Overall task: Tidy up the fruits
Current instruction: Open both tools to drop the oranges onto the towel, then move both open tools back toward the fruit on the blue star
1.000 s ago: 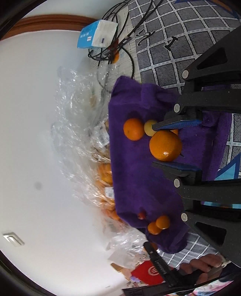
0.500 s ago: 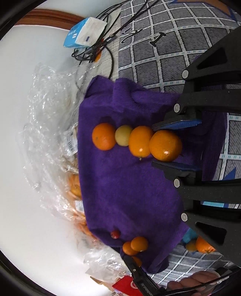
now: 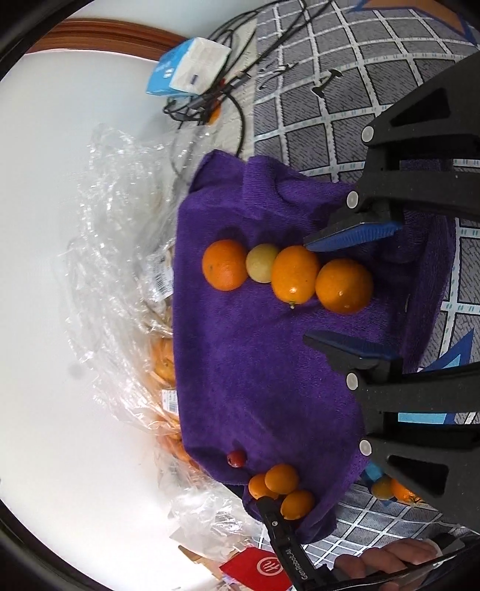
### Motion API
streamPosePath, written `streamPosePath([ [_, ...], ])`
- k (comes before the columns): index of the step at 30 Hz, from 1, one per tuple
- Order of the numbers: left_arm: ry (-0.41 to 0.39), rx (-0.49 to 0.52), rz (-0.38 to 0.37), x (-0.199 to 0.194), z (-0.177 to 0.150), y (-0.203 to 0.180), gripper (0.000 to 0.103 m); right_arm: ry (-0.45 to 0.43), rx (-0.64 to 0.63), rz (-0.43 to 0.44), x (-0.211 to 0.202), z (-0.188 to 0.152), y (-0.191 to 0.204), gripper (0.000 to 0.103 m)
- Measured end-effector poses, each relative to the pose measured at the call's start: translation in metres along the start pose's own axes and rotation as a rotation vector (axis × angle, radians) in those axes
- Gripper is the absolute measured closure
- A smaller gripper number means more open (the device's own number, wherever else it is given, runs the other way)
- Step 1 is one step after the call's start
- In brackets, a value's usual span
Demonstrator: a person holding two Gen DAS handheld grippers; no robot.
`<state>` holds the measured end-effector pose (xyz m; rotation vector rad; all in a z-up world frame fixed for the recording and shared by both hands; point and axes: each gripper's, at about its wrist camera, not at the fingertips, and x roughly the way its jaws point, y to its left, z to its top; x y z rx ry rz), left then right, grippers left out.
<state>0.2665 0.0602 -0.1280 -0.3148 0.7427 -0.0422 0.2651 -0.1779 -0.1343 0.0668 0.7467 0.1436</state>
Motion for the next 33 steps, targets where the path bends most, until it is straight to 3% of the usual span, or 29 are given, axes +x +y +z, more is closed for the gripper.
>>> streamPosePath([
  [6,-0.077,0.006,-0.022,-0.019,0.003,0.001,0.069,-0.077,-0.019,-0.016,-0.013,0.001,0.005,0.058],
  [10,-0.087,0.009,-0.020,-0.024,0.006,-0.002,0.069,-0.131,-0.010,-0.067,-0.026,0.007,0.007,0.058],
  [13,-0.149,0.026,0.016,-0.034,0.009,-0.007,0.069,-0.165,0.007,-0.063,-0.041,0.013,0.008,0.058],
  [15,-0.199,0.030,0.050,-0.042,0.010,-0.007,0.069,-0.143,0.036,-0.036,-0.050,0.014,0.008,0.058],
  [18,-0.167,0.011,-0.032,-0.049,0.017,-0.003,0.069,-0.082,0.075,0.074,-0.061,0.009,0.009,0.057],
  [22,-0.183,0.001,-0.063,-0.065,0.025,-0.001,0.069,-0.064,0.052,0.053,-0.076,-0.007,0.024,0.053],
  [24,-0.141,0.007,-0.079,-0.072,0.028,-0.001,0.067,-0.042,0.014,0.057,-0.080,-0.016,0.035,0.047],
  [27,-0.127,0.014,-0.073,-0.092,0.019,0.005,0.062,-0.019,-0.038,0.054,-0.084,-0.031,0.050,0.042],
  [28,-0.135,0.016,-0.066,-0.099,0.013,0.009,0.051,-0.013,-0.048,0.062,-0.083,-0.036,0.054,0.042],
  [29,-0.136,0.022,-0.055,-0.104,0.007,0.014,0.048,-0.005,-0.060,0.073,-0.082,-0.041,0.059,0.042],
  [33,-0.102,0.044,0.015,-0.111,-0.018,0.038,0.047,0.020,-0.087,0.111,-0.075,-0.056,0.080,0.042],
])
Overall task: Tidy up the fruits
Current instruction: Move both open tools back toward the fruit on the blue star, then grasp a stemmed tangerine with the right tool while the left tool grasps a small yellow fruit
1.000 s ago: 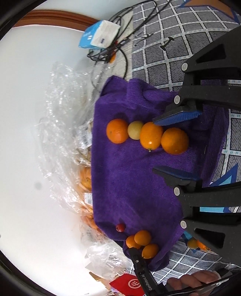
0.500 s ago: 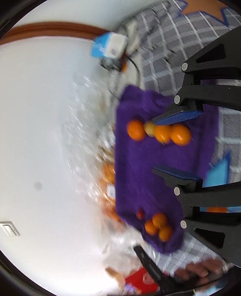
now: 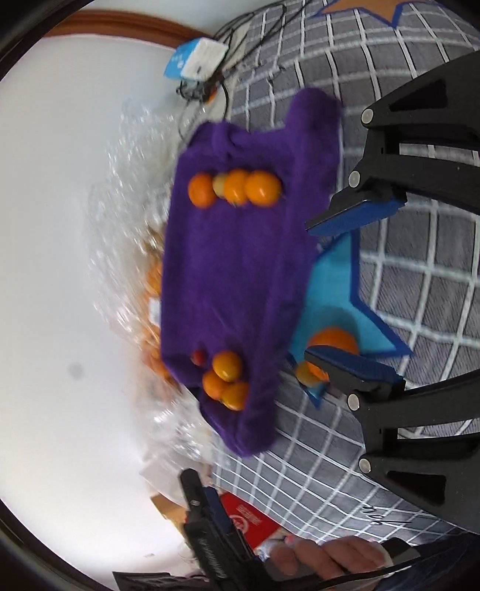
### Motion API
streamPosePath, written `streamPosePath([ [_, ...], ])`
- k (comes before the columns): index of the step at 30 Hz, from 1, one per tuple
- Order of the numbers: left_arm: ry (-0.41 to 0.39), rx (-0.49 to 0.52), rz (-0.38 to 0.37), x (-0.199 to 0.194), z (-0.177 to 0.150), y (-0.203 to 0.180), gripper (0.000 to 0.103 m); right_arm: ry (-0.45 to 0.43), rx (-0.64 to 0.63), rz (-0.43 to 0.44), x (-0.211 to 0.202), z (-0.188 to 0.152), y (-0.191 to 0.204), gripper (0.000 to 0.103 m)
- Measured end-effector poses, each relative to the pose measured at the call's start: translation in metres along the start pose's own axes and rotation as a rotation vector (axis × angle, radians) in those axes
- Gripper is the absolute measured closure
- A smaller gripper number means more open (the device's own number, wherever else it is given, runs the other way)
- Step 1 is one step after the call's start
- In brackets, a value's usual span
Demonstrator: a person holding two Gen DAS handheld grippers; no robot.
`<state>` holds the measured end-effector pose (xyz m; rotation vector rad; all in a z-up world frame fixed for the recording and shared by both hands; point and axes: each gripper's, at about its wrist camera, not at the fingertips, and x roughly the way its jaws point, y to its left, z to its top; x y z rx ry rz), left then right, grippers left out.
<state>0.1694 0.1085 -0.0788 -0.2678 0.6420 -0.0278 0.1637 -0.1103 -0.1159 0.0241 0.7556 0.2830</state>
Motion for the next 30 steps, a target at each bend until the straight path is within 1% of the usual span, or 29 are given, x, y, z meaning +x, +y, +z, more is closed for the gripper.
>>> streamPosePath([
  [2,0.022,-0.013,0.027,0.001,-0.015,0.013,0.048,0.012,-0.014,0.028,0.005,-0.004,0.010,0.042],
  [5,0.097,-0.039,0.045,0.008,-0.039,0.031,0.048,0.035,-0.066,0.042,0.013,-0.009,0.027,0.042],
  [8,0.135,-0.048,0.053,0.013,-0.060,0.041,0.048,0.037,-0.112,0.018,0.019,-0.013,0.040,0.042],
  [12,0.163,-0.046,0.054,0.017,-0.072,0.045,0.049,0.050,-0.149,-0.033,0.033,-0.013,0.047,0.042],
  [14,0.156,-0.025,0.049,0.014,-0.075,0.042,0.049,0.053,-0.162,-0.055,0.040,-0.012,0.048,0.042],
  [16,0.172,0.005,0.051,0.014,-0.078,0.038,0.049,0.064,-0.172,-0.072,0.048,-0.011,0.049,0.043],
  [18,0.170,0.032,0.048,0.013,-0.080,0.032,0.049,0.082,-0.171,-0.073,0.055,-0.011,0.050,0.050],
  [19,0.172,0.042,0.047,0.012,-0.080,0.031,0.049,0.092,-0.168,-0.063,0.058,-0.011,0.050,0.059],
  [20,0.175,0.048,0.050,0.013,-0.080,0.029,0.049,0.103,-0.170,-0.063,0.060,-0.012,0.051,0.061],
  [23,0.176,0.054,0.055,0.014,-0.080,0.028,0.049,0.089,-0.165,-0.058,0.055,-0.014,0.049,0.061],
  [26,0.177,0.048,0.053,0.014,-0.080,0.029,0.049,0.062,-0.135,-0.046,0.041,-0.018,0.039,0.061],
  [30,0.177,0.056,0.064,0.014,-0.081,0.027,0.049,0.000,-0.107,-0.082,0.013,-0.026,0.014,0.061],
])
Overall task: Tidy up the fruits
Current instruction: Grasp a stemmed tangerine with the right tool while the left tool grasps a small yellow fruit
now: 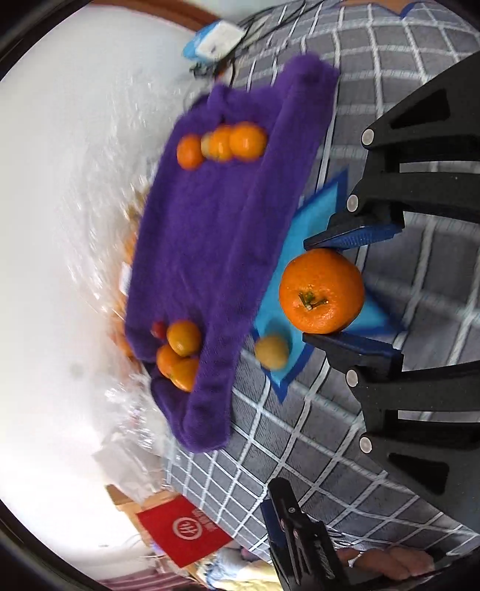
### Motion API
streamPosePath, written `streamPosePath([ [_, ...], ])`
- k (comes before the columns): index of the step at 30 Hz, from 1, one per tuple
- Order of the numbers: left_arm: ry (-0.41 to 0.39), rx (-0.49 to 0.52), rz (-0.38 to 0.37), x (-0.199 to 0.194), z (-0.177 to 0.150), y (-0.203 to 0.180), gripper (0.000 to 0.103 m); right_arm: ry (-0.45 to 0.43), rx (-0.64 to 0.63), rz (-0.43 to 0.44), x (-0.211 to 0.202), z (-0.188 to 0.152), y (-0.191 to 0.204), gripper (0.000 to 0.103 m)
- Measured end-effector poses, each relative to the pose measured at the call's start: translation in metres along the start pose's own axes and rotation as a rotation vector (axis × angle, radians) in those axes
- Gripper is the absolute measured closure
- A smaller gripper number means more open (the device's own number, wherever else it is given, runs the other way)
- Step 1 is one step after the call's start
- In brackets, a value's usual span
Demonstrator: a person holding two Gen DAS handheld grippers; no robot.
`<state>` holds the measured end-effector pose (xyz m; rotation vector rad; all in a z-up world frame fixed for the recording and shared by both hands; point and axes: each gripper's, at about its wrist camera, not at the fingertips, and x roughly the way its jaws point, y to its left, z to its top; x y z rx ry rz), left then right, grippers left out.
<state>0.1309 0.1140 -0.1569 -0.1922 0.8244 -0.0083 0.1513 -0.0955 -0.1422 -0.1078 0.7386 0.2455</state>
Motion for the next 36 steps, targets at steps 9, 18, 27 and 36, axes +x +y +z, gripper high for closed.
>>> streamPosePath([
  [9,0.000,0.012,-0.007,0.000,0.000,-0.002,0.048,-0.005,0.097,-0.106,-0.014,-0.030,-0.065,0.061],
  [18,0.002,0.062,-0.046,-0.005,-0.002,-0.017,0.050,0.005,0.203,-0.027,-0.008,-0.037,-0.090,0.061],
  [27,0.044,0.209,-0.135,0.005,0.012,-0.106,0.050,-0.004,0.221,-0.034,-0.011,-0.040,-0.092,0.061],
  [36,0.048,0.208,-0.049,0.049,0.025,-0.141,0.068,0.014,0.215,-0.016,-0.008,-0.040,-0.092,0.061],
])
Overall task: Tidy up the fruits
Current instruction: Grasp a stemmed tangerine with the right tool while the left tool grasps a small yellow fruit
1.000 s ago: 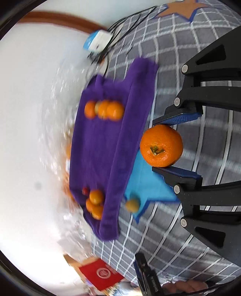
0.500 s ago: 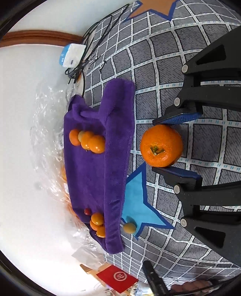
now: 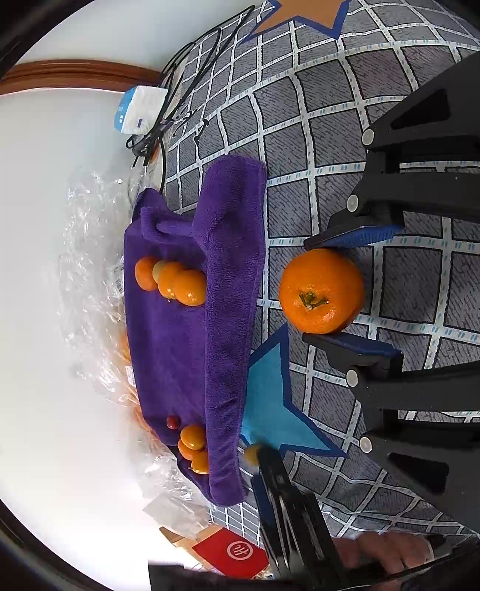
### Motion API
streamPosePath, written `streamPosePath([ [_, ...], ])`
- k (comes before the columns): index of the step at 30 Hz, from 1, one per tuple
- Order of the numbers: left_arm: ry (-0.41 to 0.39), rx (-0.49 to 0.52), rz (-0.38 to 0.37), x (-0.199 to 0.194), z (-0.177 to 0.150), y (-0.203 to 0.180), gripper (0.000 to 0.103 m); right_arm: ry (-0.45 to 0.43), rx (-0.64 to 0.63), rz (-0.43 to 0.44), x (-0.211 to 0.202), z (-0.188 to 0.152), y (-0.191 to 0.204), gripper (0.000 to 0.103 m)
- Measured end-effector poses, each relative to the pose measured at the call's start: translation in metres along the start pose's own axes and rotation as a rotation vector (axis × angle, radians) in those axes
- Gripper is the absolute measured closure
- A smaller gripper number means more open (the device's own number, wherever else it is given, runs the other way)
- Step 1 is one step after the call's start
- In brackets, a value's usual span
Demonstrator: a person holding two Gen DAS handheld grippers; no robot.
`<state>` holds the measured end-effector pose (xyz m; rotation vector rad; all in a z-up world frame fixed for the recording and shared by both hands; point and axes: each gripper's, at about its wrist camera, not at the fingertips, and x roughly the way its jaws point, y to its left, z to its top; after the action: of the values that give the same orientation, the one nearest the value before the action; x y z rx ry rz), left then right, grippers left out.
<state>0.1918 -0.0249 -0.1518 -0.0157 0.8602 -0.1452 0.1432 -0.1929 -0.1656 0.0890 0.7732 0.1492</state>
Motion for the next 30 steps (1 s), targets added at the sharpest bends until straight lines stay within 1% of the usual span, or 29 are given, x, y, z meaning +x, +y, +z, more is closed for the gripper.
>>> streamPosePath([
  [1,-0.011,-0.004,0.014,-0.002,0.000,0.000,0.078,0.001,-0.001,0.001,0.000,0.000,0.000,0.061],
  [2,-0.031,-0.014,-0.020,-0.006,-0.001,0.004,0.078,0.002,-0.002,0.004,0.000,0.000,0.000,0.061],
  [3,-0.051,-0.034,-0.076,-0.010,-0.002,0.009,0.078,0.002,-0.002,0.006,0.001,0.000,0.000,0.061],
  [4,-0.076,-0.064,-0.103,-0.014,-0.004,0.015,0.078,0.003,-0.002,0.011,0.001,0.000,0.000,0.061],
  [7,-0.129,-0.120,-0.114,-0.024,-0.007,0.026,0.078,0.005,-0.007,0.007,0.001,0.000,0.002,0.061],
  [10,-0.163,-0.138,-0.117,-0.030,-0.007,0.029,0.078,0.003,-0.009,0.002,0.001,0.000,0.003,0.061],
  [12,-0.170,-0.136,-0.109,-0.032,-0.008,0.029,0.078,0.004,-0.005,0.000,0.001,0.000,0.002,0.061],
  [17,-0.183,-0.170,-0.099,-0.035,-0.008,0.034,0.078,-0.007,0.005,0.015,-0.001,0.000,0.000,0.061],
  [20,-0.187,-0.191,-0.139,-0.036,-0.005,0.037,0.078,-0.012,0.001,0.012,-0.002,0.000,0.001,0.061],
  [23,-0.211,-0.194,-0.136,-0.040,-0.006,0.039,0.078,-0.018,0.002,0.016,-0.003,0.000,0.001,0.061],
  [27,-0.218,-0.216,-0.184,-0.044,-0.005,0.044,0.078,-0.025,0.009,0.043,-0.005,0.000,0.000,0.061],
  [30,-0.239,-0.212,-0.196,-0.048,-0.005,0.044,0.078,-0.032,-0.002,0.044,-0.006,0.000,0.003,0.061],
])
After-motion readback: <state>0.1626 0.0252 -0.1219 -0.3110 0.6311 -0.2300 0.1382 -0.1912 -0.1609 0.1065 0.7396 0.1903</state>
